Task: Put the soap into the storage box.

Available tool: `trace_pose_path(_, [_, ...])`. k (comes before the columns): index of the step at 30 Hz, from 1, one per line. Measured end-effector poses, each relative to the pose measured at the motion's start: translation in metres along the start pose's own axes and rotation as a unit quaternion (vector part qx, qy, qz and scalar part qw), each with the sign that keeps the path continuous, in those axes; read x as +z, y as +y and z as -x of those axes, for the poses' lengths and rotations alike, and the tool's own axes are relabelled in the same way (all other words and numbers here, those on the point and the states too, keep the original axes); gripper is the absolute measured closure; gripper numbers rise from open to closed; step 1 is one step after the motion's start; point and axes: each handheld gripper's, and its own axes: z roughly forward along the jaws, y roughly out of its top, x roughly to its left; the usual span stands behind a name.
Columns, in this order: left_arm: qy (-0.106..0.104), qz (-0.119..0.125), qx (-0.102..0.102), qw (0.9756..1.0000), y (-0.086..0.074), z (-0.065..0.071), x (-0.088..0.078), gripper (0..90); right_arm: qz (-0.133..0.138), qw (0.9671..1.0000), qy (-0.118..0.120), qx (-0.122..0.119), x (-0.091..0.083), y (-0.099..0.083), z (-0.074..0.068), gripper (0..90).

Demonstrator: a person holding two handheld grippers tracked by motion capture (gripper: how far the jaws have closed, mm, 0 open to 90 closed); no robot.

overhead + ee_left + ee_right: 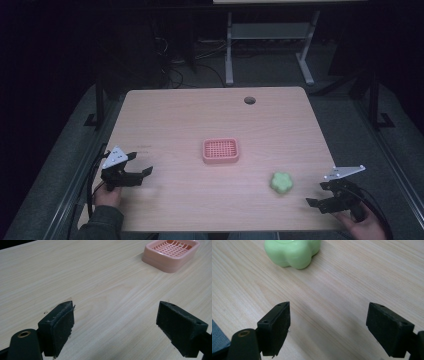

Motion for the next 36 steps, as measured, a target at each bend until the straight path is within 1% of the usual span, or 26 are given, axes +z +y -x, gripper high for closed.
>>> trace_pose_path(8, [-0.003,-0.005,0.003,1.0000,0.000,0.000,0.000,14.4,-0.006,1.0000,0.003,-0.001,0.002,0.004,-0.003,19.0])
trace_pose_path(10, [-0.002,-0.005,0.005,1.0000,0.000,0.000,0.000,14.4,-0.008,0.9999,0.000,-0.006,0.001,0.006,-0.005,18.9])
trace_pose_path(12, [-0.005,-0.005,0.001,1.0000,0.000,-0.001,-0.002,14.4,-0.009,0.9999,-0.001,-0.012,0.000,0.009,-0.007,18.8])
trace_pose_path(15, [-0.005,-0.002,0.000,1.0000,0.000,0.000,-0.003,14.4,-0.012,0.9998,0.003,-0.015,0.000,0.014,-0.009,18.6])
trace_pose_path(16, [-0.004,0.000,0.004,1.0000,0.000,0.000,-0.003,14.4,-0.015,0.9997,0.003,-0.017,0.000,0.015,-0.009,18.6])
trace_pose_path(17, [-0.004,-0.001,0.004,1.0000,0.000,0.000,-0.004,14.4,-0.018,0.9996,0.005,-0.020,0.001,0.017,-0.010,18.4])
trace_pose_path(19, [-0.006,-0.002,0.003,1.0000,0.000,0.000,-0.004,14.4,-0.021,0.9995,0.002,-0.023,0.001,0.019,-0.012,18.5])
trace_pose_path(25, [-0.004,0.000,0.004,1.0000,0.000,0.000,-0.003,14.4,-0.024,0.9991,0.003,-0.036,-0.003,0.027,-0.016,18.8])
trace_pose_path(26, [-0.004,0.000,0.002,1.0000,0.000,0.000,-0.004,14.4,-0.029,0.9988,0.003,-0.038,-0.003,0.030,-0.017,18.8])
trace_pose_path(29, [-0.004,0.002,0.001,1.0000,0.000,0.000,-0.004,14.4,-0.034,0.9985,0.003,-0.043,-0.002,0.033,-0.018,18.8])
trace_pose_path(30, [-0.004,0.003,0.001,1.0000,0.000,0.000,-0.004,14.4,-0.038,0.9981,0.004,-0.049,-0.002,0.038,-0.020,18.8])
trace_pose_path(34, [-0.004,0.005,0.000,1.0000,0.000,0.000,-0.004,14.4,-0.044,0.9971,0.002,-0.061,-0.001,0.047,-0.024,19.3])
trace_pose_path(35, [-0.003,0.002,0.000,1.0000,0.000,-0.001,-0.005,14.4,-0.043,0.9970,0.002,-0.065,-0.001,0.050,-0.025,19.2])
trace_pose_path(36, [-0.003,0.002,0.000,1.0000,0.000,-0.001,-0.005,14.4,-0.043,0.9970,0.002,-0.065,-0.001,0.050,-0.025,19.2])
